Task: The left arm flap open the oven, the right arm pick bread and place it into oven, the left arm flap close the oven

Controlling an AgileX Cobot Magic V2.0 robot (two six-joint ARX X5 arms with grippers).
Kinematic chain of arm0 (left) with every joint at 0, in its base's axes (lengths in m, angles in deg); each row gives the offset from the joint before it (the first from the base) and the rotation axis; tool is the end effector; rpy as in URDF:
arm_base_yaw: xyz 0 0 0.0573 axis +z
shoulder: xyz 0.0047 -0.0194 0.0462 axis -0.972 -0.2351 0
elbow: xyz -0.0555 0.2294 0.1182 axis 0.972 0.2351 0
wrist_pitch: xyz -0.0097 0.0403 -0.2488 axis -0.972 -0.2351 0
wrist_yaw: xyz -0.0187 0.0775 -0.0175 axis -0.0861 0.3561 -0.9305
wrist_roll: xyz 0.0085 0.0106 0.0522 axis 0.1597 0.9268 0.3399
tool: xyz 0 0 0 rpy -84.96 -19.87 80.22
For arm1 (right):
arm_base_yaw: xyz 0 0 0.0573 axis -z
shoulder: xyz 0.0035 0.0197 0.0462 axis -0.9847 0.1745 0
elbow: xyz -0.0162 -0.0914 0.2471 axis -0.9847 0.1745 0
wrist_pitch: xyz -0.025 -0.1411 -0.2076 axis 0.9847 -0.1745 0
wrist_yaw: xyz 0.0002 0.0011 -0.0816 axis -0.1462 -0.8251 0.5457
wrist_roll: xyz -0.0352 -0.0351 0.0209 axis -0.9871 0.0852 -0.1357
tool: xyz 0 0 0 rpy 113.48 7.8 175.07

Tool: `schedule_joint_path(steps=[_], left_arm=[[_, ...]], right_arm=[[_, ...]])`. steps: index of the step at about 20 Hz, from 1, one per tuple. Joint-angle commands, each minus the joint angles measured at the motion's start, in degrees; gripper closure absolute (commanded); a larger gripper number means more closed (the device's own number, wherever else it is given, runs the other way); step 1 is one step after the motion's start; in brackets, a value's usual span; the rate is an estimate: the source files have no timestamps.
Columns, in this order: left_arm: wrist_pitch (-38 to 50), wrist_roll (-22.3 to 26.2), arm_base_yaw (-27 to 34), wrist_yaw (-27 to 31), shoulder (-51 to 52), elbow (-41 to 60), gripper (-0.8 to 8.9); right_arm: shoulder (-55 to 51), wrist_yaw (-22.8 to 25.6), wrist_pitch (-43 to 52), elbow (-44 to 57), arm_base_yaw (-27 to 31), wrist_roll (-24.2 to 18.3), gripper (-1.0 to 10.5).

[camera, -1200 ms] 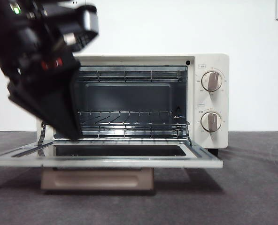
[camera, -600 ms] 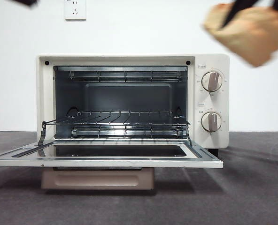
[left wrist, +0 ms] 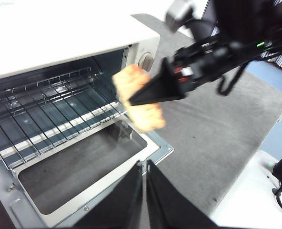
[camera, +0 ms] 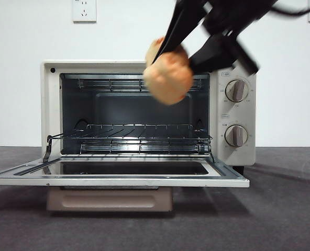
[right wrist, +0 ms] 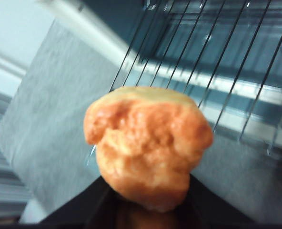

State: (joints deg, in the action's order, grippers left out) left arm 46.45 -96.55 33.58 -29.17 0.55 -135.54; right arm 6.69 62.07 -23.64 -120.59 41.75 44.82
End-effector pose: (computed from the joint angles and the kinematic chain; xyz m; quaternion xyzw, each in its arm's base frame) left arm 0.0536 -0.0546 0.3386 -0.0268 0.1921 -0.4025 0.8946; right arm 0.2178 0.1831 0.2612 0.2070 0.4023 0.3520 0.8194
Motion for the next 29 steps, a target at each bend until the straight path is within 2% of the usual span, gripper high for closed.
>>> schedule_joint_path(steps=[1,7,9,15,19,23,29], left_arm=[[-0.1,-0.3,-0.5,0.3,0.6,-0.6,7.97],[-2.4,-0.3,-0.5,0.2,1.0,-0.6,7.97],[-2.4,-0.3,-0.5,0.2,1.0,-0.6,7.97],[-2.4,-0.3,-0.5,0.2,1.0,-0.6,7.97],[-2.4,-0.3,-0.5,0.2,1.0,-0.6,7.97],[-2.4,-0.3,-0.5,0.2,1.0,-0.6,7.97],[-2.4,-0.3,-0.5,0.2,1.0,-0.6,7.97]], right_arm=[[3.7,1.2,4.3,-0.9,-0.3,4.2,8.2],[9.4,12.2,12.0,-0.9,-1.2,9.4,8.2],[10.7,14.5,12.7,-0.9,-1.2,11.6,8.2],[12.6,21.0,19.0,-0.9,-1.5,14.3,8.2],[13.3,21.8,19.0,-0.9,-1.6,14.4,8.1],[13.4,23.4,18.4,-0.9,-2.0,14.4,6.8],[13.4,25.1,18.5,-0.9,-2.1,14.3,5.6]])
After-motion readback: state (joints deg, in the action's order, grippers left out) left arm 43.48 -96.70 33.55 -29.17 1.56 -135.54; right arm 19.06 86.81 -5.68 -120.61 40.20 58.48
